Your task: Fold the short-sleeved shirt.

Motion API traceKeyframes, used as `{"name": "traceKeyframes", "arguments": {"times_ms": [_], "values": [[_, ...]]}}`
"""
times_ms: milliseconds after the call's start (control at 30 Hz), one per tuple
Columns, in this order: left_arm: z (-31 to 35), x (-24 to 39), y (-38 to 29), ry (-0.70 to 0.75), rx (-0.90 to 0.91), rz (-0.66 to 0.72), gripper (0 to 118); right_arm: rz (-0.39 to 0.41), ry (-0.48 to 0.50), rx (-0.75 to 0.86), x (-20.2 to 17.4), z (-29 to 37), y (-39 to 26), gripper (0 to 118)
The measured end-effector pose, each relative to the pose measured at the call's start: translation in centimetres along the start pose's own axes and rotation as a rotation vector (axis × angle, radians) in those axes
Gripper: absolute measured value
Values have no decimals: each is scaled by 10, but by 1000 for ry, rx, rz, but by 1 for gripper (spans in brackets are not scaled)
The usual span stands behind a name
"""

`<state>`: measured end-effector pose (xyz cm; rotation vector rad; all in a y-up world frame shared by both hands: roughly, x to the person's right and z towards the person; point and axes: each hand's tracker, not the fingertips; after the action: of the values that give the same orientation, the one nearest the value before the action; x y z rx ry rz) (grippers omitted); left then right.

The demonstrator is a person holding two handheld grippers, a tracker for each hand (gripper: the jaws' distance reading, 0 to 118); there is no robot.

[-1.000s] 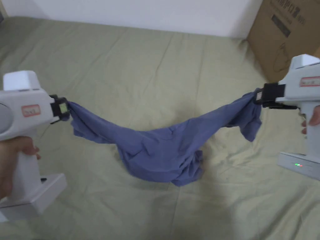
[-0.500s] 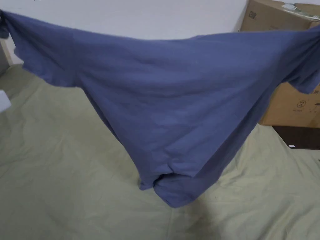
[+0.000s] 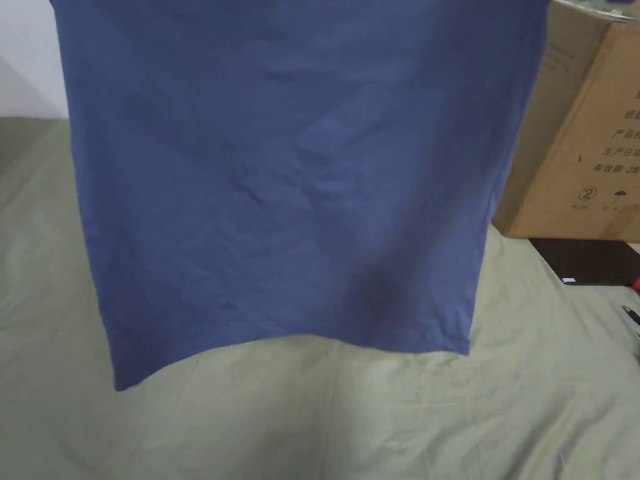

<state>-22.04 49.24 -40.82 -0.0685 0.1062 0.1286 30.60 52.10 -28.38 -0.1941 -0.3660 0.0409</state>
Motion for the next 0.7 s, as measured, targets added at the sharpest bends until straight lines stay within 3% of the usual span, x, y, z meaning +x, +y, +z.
{"name": "traceKeyframes", "arguments": {"times_ms": [133,333,700], "values": [[-28,20,13,33,40,-44,0,20,-84,37,-13,-36,24,2],[-70,33,19,75,88,59,0,-46,-127,97,-32,-81,50,2],[-135,36,-35,183,114,74,0,-49,-129,185,-66,-132,20,2]]}}
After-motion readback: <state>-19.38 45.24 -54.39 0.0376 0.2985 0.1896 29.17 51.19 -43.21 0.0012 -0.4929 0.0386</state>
